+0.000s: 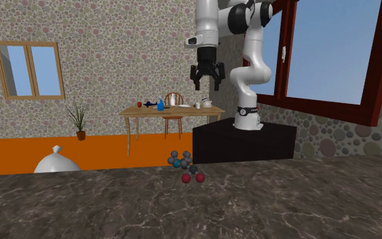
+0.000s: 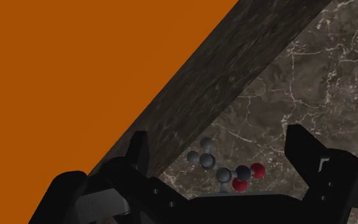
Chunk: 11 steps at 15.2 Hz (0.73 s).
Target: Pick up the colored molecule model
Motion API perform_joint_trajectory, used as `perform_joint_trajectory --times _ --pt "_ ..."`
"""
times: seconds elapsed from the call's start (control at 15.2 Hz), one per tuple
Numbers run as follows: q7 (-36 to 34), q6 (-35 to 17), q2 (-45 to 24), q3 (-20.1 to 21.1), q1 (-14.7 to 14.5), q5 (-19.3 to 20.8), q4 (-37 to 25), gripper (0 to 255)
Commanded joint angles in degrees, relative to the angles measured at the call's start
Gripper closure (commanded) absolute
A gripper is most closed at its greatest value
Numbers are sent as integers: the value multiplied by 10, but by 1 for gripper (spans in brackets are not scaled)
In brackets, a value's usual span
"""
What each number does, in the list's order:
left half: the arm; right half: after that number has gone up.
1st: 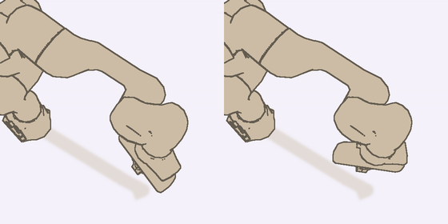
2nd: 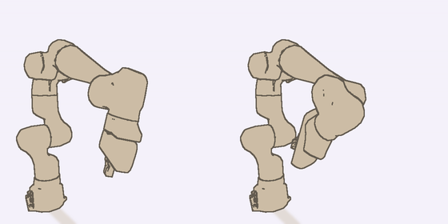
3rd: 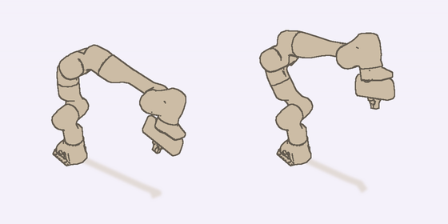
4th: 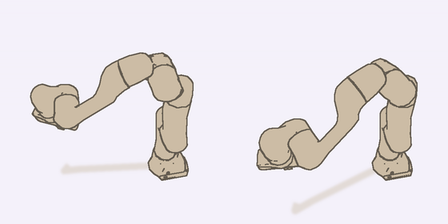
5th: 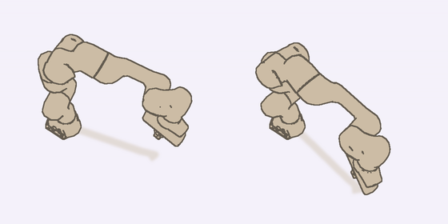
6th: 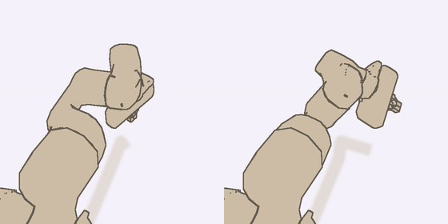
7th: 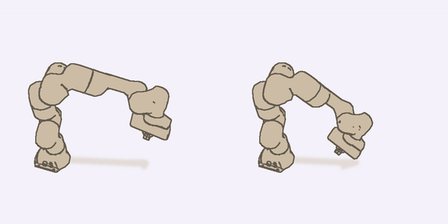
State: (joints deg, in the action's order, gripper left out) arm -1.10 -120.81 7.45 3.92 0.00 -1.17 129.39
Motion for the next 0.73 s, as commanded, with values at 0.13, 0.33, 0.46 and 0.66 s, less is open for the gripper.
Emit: perform_joint_trajectory --times 0.13,0.33,0.46,0.66 --pt "1 -38 -94 2 -2 -8 -55 0" --pt "4 -60 -161 4 -4 -13 -99 0" --pt "6 -70 -205 5 -5 -17 -132 0" --pt "8 -81 -273 7 -6 -21 -188 0"
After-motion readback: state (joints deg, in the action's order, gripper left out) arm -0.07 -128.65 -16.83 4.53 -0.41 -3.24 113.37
